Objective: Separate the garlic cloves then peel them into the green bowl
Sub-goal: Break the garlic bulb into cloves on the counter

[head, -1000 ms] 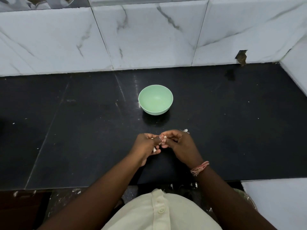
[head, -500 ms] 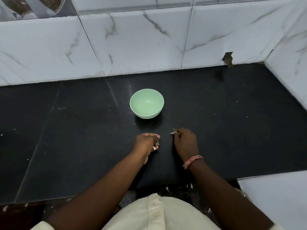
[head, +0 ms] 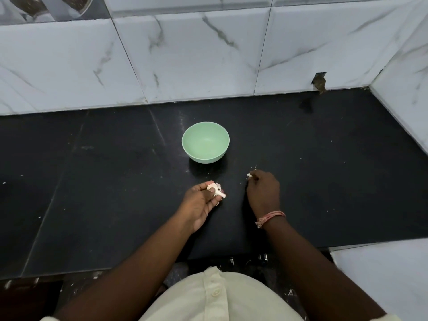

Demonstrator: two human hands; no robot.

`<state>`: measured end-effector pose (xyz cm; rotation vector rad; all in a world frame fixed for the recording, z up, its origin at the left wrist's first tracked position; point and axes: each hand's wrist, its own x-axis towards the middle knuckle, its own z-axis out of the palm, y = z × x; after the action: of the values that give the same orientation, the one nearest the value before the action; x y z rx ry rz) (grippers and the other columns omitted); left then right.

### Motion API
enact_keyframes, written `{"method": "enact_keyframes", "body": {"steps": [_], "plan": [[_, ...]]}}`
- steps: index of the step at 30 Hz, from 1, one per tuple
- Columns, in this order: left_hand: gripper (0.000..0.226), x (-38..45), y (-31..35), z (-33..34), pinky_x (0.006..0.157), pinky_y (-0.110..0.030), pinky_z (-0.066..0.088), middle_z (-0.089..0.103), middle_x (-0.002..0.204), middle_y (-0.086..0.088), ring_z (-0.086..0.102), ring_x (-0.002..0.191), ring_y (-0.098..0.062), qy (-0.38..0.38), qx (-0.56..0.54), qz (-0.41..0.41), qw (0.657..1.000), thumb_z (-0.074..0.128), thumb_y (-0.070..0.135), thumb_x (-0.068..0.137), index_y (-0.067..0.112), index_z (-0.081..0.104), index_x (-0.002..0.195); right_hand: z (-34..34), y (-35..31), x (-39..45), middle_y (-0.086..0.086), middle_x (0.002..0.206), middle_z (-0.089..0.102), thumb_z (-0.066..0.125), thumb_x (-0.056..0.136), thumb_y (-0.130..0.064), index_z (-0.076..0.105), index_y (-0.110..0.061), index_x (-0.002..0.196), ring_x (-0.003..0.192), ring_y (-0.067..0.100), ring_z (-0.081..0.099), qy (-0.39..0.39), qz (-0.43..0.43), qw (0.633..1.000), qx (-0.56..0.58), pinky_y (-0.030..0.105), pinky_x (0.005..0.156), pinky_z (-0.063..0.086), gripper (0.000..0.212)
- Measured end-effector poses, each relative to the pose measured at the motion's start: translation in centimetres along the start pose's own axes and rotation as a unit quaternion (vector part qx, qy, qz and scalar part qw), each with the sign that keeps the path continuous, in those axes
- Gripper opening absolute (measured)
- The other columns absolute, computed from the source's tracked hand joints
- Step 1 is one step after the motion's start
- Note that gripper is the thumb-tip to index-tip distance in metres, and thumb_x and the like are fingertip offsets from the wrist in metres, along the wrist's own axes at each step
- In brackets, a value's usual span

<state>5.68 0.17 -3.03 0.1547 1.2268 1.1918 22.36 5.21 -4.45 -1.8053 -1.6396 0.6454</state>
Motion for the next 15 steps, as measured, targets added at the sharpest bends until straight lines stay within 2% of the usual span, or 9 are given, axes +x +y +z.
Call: {"method": "enact_keyframes", "body": {"steps": [2,4,5,7,10,12,15], "plan": [[0.028,-0.4,-0.1,-0.5,0.089,-0.037,0.060,0.070,0.109,-0.021,0.070,0.100,-0.029,-0.017,-0.019,0.011,1.000,0.045,-0.013,0.099,-0.004,0.060,0.121,-0.2,-1.4,-1.2,0.006,0.094,0.071,0.069,0.092,-0.010,0.077,-0.010,0.095,0.092,0.020,0.065,-0.013,-0.026,0.999,0.040,0.024,0.083,0.045,0.009],[0.029,-0.7,-0.1,-0.9,0.088,-0.038,0.061,0.072,0.108,-0.022,0.071,0.098,-0.029,-0.027,-0.025,0.020,0.999,0.047,-0.012,0.098,-0.002,0.064,0.120,0.1,-2.8,-2.6,-0.005,0.086,0.073,0.074,0.090,-0.014,0.076,-0.015,0.090,0.081,0.006,0.066,-0.081,-0.019,0.988,0.129,0.016,0.076,0.047,0.002],[0.030,-0.9,-0.1,-1.0,0.085,-0.037,0.062,0.073,0.106,-0.020,0.072,0.096,-0.028,-0.031,-0.019,0.021,0.999,0.049,-0.011,0.098,0.000,0.065,0.120,0.4,-3.3,-3.3,-0.006,0.085,0.074,0.076,0.089,-0.015,0.075,-0.015,0.092,0.078,0.004,0.068,-0.117,0.000,0.977,0.176,0.016,0.074,0.051,0.003],[0.032,-1.2,-0.1,-1.1,0.079,-0.032,0.062,0.075,0.101,-0.013,0.072,0.092,-0.019,-0.034,0.008,0.024,0.999,0.049,-0.010,0.098,0.005,0.069,0.118,1.3,-3.7,-4.2,0.001,0.086,0.075,0.078,0.088,-0.013,0.074,-0.011,0.096,0.074,0.005,0.070,-0.150,0.044,0.956,0.248,0.024,0.068,0.057,0.009],[0.033,-1.6,-0.2,-1.2,0.075,-0.024,0.059,0.075,0.098,-0.009,0.071,0.088,-0.015,-0.025,0.041,0.047,0.998,0.048,-0.011,0.098,0.006,0.070,0.117,1.7,-3.9,-4.8,0.013,0.089,0.076,0.080,0.085,-0.007,0.073,-0.003,0.099,0.073,0.009,0.069,-0.147,0.092,0.926,0.336,0.023,0.063,0.057,0.015],[0.029,-1.9,-0.3,-1.3,0.079,-0.027,0.061,0.074,0.100,-0.015,0.071,0.090,-0.020,-0.019,0.074,0.083,0.994,0.054,-0.010,0.096,0.003,0.070,0.117,1.8,-3.8,-5.0,0.014,0.089,0.077,0.081,0.085,-0.008,0.073,-0.001,0.099,0.072,0.011,0.069,-0.152,0.115,0.906,0.378,0.024,0.065,0.056,0.017],[0.026,-2.4,-0.4,-1.5,0.090,-0.033,0.058,0.076,0.099,-0.014,0.072,0.091,-0.020,-0.008,0.127,0.136,0.982,0.065,-0.005,0.092,0.005,0.072,0.115,2.1,-3.7,-5.1,0.016,0.089,0.077,0.082,0.084,-0.008,0.073,-0.001,0.096,0.073,0.016,0.068,-0.163,0.141,0.891,0.399,0.029,0.067,0.056,0.018]]}}
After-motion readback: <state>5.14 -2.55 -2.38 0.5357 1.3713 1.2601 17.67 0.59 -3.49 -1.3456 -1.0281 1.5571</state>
